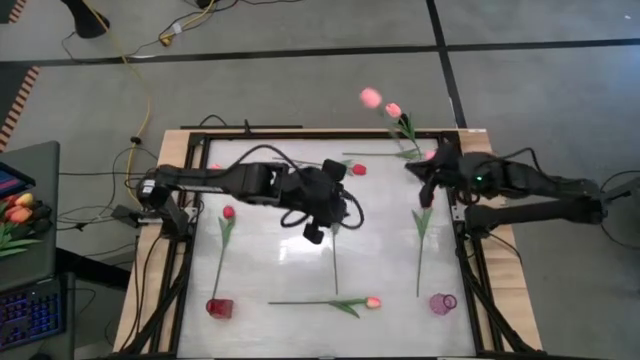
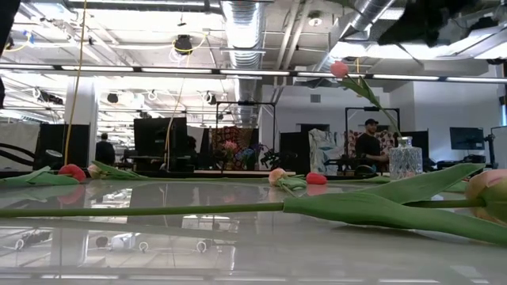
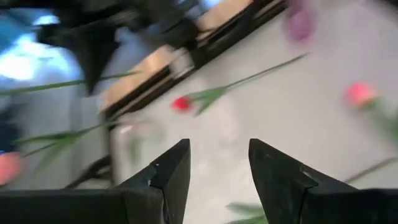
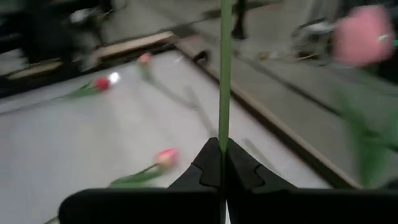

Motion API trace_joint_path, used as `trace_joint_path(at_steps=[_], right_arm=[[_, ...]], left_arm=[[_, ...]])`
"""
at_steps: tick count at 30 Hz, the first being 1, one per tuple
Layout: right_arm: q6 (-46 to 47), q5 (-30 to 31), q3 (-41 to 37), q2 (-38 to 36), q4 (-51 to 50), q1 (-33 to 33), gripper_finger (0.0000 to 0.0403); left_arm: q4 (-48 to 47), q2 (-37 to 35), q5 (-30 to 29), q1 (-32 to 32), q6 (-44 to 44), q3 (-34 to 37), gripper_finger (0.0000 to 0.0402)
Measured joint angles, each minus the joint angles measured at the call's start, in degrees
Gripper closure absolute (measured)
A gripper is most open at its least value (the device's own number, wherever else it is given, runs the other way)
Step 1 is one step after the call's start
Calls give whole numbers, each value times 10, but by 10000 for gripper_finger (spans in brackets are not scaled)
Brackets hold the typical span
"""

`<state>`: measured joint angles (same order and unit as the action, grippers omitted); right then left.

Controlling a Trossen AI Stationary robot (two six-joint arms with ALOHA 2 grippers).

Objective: Sort flowers into vase by color
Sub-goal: Put the pink flower in the transparent vase

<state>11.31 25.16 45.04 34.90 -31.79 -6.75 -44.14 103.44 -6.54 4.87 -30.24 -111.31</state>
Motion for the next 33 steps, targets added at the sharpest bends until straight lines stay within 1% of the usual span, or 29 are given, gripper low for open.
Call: trace_joint_path(at_steps=[1, 3, 6, 7, 8, 10, 13, 15, 17, 19, 21, 23, 27, 30, 33], right_arm=[[-2, 14, -17, -19, 19, -5, 376], [-16, 24, -57, -56, 62, -17, 376], [-37, 24, -114, -110, 139, -40, 376], [-37, 24, -131, -125, 157, -50, 376], [-37, 24, -148, -138, 172, -59, 376], [-38, 8, -176, -156, 187, -75, 376], [-39, -51, -203, -176, 211, -88, 376], [-39, -87, -214, -182, 224, -90, 376], [-39, -112, -221, -186, 219, -90, 376], [-38, -139, -221, -185, 224, -89, 376], [-38, -164, -222, -184, 230, -83, 376], [-41, -188, -222, -179, 252, -76, 376], [-55, -225, -222, -153, 292, -58, 376], [-60, -231, -221, -125, 320, -42, 376], [-67, -236, -221, -92, 350, -26, 376]], left_arm=[[1, 0, 30, -4, 7, 0, 248], [3, 4, 60, -10, 10, 0, 248], [19, 8, 68, -15, 7, 5, 248], [43, 8, 69, -18, 9, 17, 248], [86, 7, 77, -22, 17, 35, 248], [188, 7, 120, -36, 47, 82, 248], [376, 8, 158, -63, 116, 169, 248], [543, 14, 160, -81, 172, 234, 248], [680, 18, 165, -96, 226, 293, 248], [791, 20, 163, -107, 268, 337, 248], [861, 17, 156, -114, 295, 363, 248], [890, 16, 155, -117, 315, 373, 248], [885, 17, 151, -117, 316, 366, 248], [886, 17, 143, -115, 311, 355, 248], [865, 22, 127, -115, 314, 338, 248]])
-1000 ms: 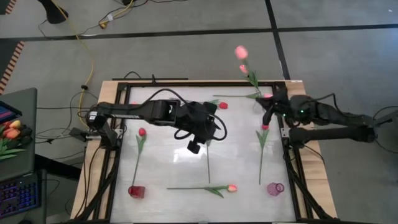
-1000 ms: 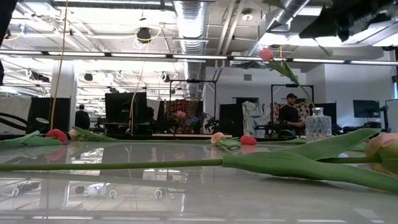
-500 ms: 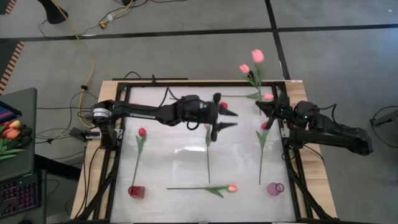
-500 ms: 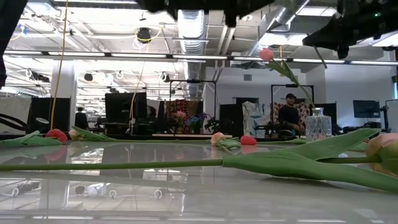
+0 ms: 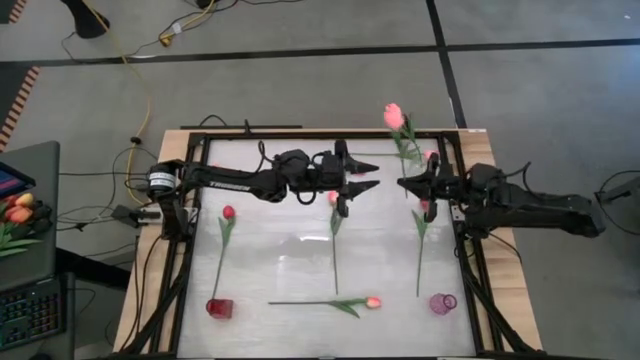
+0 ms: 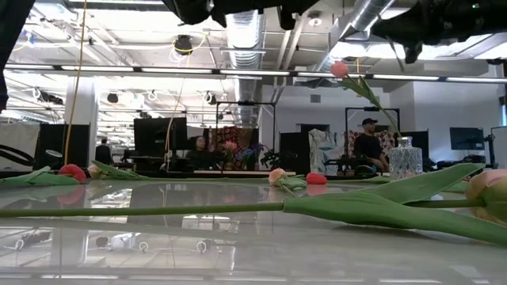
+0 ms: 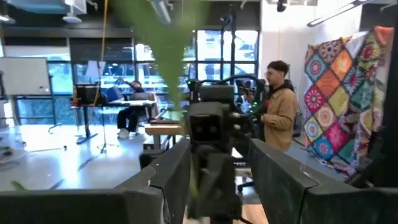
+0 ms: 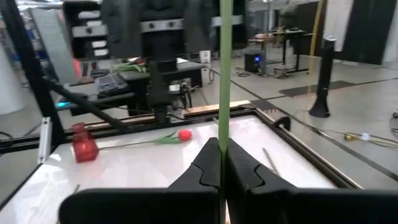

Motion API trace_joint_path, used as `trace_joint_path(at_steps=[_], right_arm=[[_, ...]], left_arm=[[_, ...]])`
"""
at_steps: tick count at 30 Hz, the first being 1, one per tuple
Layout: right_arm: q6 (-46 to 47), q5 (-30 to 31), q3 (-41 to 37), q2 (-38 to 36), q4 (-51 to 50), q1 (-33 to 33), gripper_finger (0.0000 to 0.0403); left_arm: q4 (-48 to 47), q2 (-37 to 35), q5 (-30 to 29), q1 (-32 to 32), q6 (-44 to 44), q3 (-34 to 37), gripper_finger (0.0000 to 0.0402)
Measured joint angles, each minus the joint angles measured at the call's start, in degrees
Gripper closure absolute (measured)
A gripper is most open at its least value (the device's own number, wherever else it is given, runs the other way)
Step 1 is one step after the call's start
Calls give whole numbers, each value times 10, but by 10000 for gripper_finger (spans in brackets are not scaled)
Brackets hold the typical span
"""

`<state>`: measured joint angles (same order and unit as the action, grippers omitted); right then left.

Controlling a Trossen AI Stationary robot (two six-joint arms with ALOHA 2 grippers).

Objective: Sort flowers into vase by color
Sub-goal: Put the pink flower in the transparent vase

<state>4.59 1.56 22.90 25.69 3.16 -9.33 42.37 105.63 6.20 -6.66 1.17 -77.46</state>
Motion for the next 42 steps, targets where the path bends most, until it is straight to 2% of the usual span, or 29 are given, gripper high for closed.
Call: trace_joint_path(at_steps=[4, 9, 23, 27, 42], right_arm=[[-3, 0, 0, 35, 39, 20, 376], [-6, 3, 0, 47, 54, 33, 376], [-8, 10, 0, 47, 51, 32, 376], [-7, 10, 0, 47, 50, 32, 376], [-7, 11, 0, 47, 50, 32, 376]], left_arm=[[-15, 41, 19, -2, 23, -35, 248], [-16, 67, 15, -5, 31, -48, 249], [-10, 77, 10, -5, 32, -79, 249], [-67, 80, 0, -3, 27, -106, 249], [-52, 79, 4, -1, 24, -109, 249]])
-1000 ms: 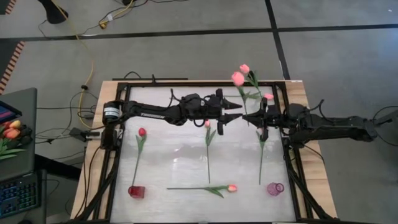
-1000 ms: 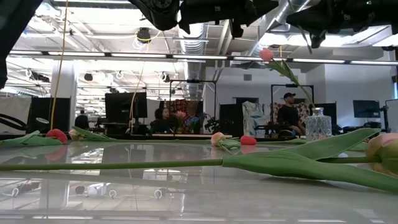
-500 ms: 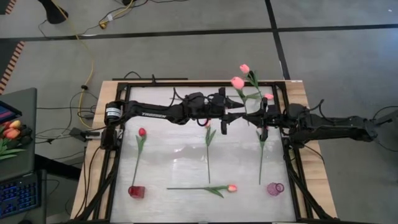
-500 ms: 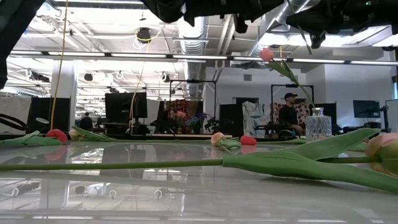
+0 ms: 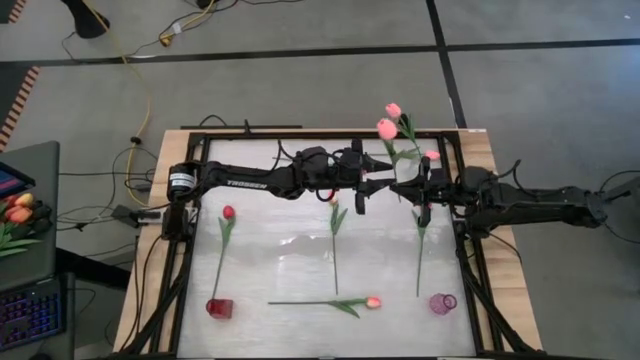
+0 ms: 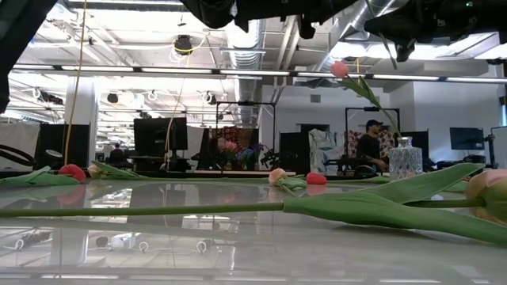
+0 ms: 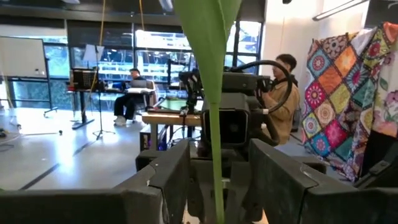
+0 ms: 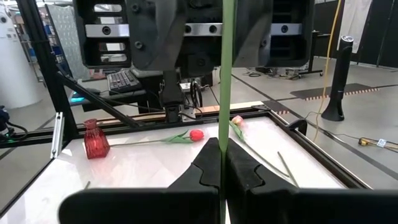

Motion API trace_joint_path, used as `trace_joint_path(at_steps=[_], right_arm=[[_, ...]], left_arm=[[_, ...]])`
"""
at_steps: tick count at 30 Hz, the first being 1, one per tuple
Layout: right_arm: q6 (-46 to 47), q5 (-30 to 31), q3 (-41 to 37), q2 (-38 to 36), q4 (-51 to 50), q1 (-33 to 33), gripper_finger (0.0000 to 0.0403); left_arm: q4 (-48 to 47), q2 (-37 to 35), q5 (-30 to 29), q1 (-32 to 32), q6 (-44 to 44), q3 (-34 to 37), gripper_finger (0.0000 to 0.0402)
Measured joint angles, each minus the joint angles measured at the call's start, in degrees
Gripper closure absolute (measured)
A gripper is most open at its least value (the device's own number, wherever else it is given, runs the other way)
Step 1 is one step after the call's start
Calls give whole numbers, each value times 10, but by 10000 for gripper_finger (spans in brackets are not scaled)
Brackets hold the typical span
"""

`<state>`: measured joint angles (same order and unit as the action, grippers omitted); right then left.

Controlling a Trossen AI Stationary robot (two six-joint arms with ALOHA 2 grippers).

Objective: Sort flowers into vase by color
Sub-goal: Put the pink flower in the transparent vase

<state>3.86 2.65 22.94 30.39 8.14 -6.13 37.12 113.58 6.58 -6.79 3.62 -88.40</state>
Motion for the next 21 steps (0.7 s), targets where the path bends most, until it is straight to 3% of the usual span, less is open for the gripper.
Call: trace_joint_path(at_steps=[6, 21], right_arm=[[0, 3, 0, 0, 0, 0, 376], [2, 3, 0, 0, 0, 0, 376]], left_arm=[[0, 0, -9, 0, 4, 0, 257], [4, 0, 1, 0, 3, 0, 369]])
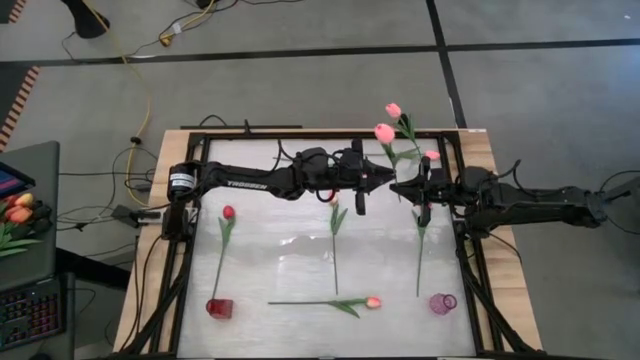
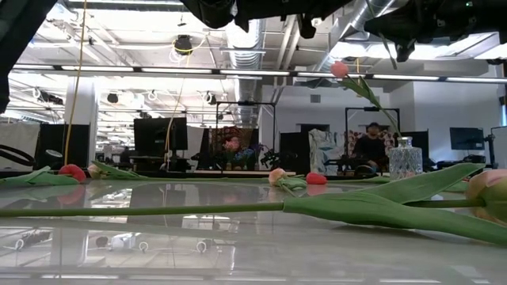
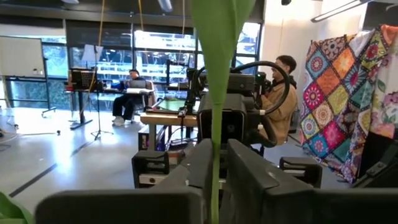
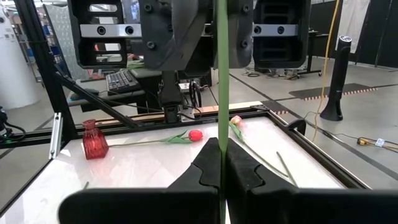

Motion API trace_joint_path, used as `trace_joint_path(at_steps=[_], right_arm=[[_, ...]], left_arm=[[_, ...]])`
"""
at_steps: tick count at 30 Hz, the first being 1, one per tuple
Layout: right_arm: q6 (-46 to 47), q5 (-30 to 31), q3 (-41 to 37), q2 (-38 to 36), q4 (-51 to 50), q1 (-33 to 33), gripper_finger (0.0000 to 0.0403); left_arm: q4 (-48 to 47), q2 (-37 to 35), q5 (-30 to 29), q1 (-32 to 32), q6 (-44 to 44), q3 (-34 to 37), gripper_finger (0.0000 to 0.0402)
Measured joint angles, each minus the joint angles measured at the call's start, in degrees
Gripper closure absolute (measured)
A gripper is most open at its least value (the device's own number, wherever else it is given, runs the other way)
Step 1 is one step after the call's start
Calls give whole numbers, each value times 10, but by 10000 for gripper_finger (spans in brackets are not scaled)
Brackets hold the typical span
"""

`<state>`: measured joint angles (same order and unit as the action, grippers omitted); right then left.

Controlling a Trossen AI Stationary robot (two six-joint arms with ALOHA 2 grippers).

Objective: Sort flowers into vase by color
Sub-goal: Put the pink flower in the transparent vase

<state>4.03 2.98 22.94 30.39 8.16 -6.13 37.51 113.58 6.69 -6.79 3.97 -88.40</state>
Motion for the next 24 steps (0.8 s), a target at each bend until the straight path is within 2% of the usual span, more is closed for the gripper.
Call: trace_joint_path(at_steps=[4, 16, 20, 24], right_arm=[[0, 0, 0, 0, 0, 0, 369], [4, 0, 0, 0, -1, 0, 335], [-4, 0, 0, 0, -1, 0, 295], [-24, 4, 0, 0, -2, 0, 233]], left_arm=[[1, 0, 2, 0, 0, 0, 396], [5, 0, 6, -3, -29, 0, 401], [-14, 0, 9, -12, -44, 0, 401], [-15, 0, 46, -25, -26, 0, 401]])
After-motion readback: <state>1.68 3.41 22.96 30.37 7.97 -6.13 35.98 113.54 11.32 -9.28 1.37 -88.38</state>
